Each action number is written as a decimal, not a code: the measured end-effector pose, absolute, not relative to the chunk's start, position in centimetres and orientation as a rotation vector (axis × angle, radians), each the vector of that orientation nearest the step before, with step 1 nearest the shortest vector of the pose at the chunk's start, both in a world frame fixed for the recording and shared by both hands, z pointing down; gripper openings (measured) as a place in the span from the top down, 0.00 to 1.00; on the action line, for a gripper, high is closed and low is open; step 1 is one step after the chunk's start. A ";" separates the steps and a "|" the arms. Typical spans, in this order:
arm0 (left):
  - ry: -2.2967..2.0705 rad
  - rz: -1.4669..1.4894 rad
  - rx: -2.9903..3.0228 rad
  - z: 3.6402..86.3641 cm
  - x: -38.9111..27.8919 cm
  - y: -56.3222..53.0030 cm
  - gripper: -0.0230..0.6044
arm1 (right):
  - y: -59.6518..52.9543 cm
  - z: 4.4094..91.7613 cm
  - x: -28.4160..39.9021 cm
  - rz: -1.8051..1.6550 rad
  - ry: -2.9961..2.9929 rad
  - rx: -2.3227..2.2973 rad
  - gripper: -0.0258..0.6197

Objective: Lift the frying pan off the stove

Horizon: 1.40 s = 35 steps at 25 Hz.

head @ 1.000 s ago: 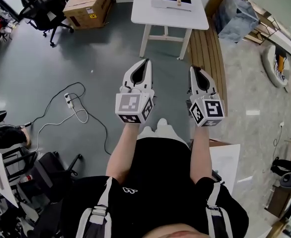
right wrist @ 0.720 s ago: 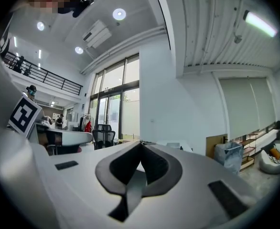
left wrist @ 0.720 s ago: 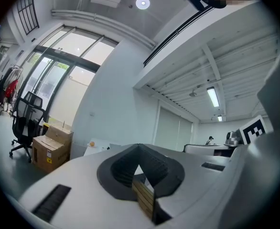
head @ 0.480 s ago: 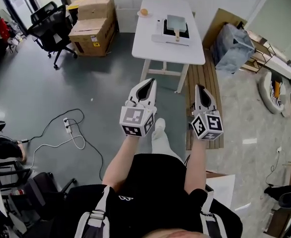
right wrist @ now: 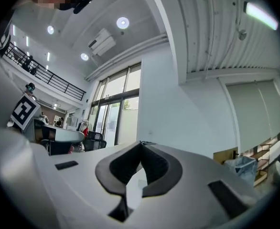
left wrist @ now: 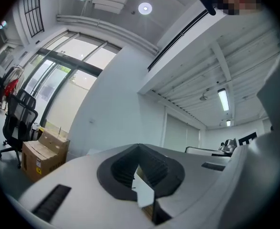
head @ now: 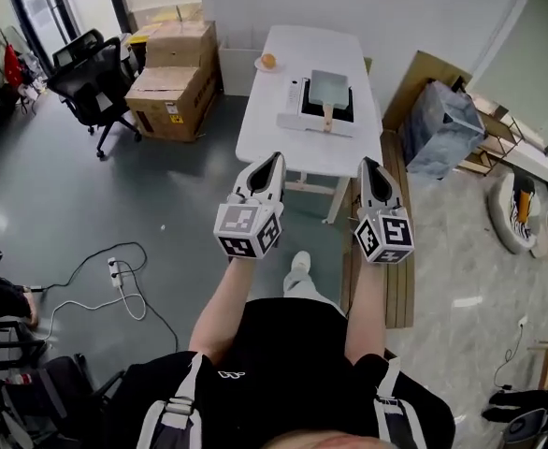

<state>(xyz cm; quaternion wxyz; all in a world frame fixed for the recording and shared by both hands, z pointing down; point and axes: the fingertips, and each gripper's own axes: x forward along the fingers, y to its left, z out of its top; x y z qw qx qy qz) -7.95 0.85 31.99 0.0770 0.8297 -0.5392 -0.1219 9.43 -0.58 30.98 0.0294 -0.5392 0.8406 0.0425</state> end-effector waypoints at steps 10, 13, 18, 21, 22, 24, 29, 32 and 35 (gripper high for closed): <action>-1.645 -0.399 2.439 30.0 -2.0 -18.6 0.96 | -20.2 29.1 14.3 0.189 2.702 -1.618 0.96; -1.662 -0.350 2.400 32.4 -1.0 -22.1 0.96 | -23.9 31.4 14.3 0.202 2.774 -1.615 0.96; -1.693 -0.252 2.322 35.3 -1.5 -26.0 0.96 | -27.4 34.5 13.7 0.078 2.855 -1.532 0.96; -1.667 -0.245 2.300 36.3 -1.3 -27.8 0.96 | -29.1 34.8 15.0 0.043 2.835 -1.548 0.96; -1.643 -0.258 2.299 36.5 -0.9 -28.1 0.96 | -29.5 35.0 15.4 0.030 2.832 -1.557 0.96; -1.588 -0.283 2.297 37.1 -0.1 -28.8 0.96 | -30.2 35.6 16.1 0.002 2.830 -1.579 0.96; -1.507 -0.263 2.286 38.9 1.5 -31.6 0.96 | -32.7 37.6 16.8 -0.070 2.851 -1.609 0.96; -1.454 -0.277 2.283 39.4 1.9 -33.0 0.96 | -34.1 38.8 17.2 -0.157 2.862 -1.623 0.96; -1.346 -0.328 2.314 39.2 2.8 -34.0 0.96 | -35.4 40.6 17.8 -0.296 2.863 -1.633 0.96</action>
